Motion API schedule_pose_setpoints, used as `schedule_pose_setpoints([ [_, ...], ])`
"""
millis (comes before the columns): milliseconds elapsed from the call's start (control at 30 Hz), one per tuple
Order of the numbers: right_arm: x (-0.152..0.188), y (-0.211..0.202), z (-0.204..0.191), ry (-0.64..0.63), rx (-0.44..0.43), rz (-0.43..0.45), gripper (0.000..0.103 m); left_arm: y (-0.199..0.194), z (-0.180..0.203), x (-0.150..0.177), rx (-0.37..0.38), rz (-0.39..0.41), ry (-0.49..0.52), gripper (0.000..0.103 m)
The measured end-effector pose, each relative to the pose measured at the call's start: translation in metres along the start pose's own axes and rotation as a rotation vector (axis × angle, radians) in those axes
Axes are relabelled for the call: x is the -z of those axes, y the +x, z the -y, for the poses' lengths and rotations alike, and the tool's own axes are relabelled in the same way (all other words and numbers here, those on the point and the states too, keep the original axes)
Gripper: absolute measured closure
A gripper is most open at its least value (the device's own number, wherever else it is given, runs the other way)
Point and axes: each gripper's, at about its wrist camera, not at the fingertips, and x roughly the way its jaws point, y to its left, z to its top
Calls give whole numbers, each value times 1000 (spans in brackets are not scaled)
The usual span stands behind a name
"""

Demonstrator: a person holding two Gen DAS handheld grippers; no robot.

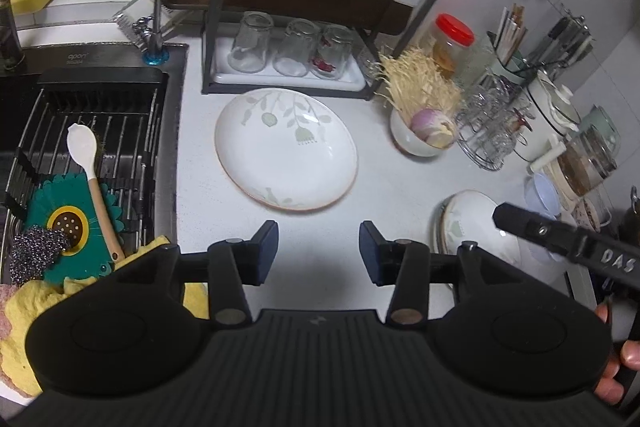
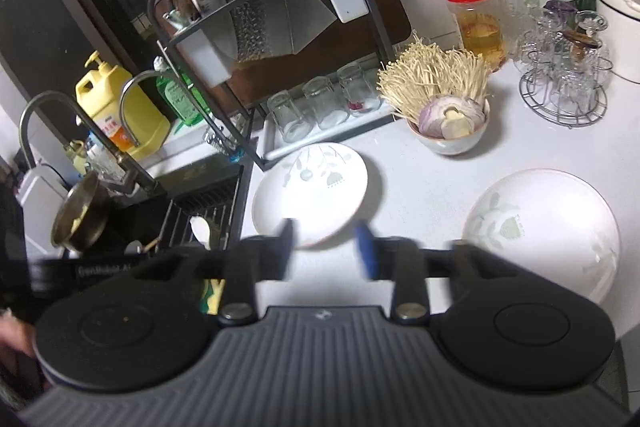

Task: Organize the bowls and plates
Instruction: 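Move both grippers to the smaller white leaf-print plate rim and close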

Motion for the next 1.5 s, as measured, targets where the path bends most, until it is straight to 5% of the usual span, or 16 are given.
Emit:
schedule_pose_setpoints([
  [67, -8, 9, 2, -10, 5, 5, 40, 5, -7, -3, -15, 3, -28, 46],
  [400, -37, 78, 17, -18, -15, -97, 40, 58, -31, -9, -64, 7, -116, 41],
  [600, -37, 131, 23, -58, -15, -163, 40, 85, -34, -12, -140, 65, -85, 41],
  [900, -37, 196, 29, -82, -11, -157, 41, 127, -61, -28, -183, 87, -86, 40],
  [1233, -29, 240, 30, -86, 15, -185, 63, 165, -87, -40, -156, 44, -91, 41],
  [1500, -27, 242, 31, -106, 16, -173, 64, 183, -85, -39, -120, 36, -72, 48],
])
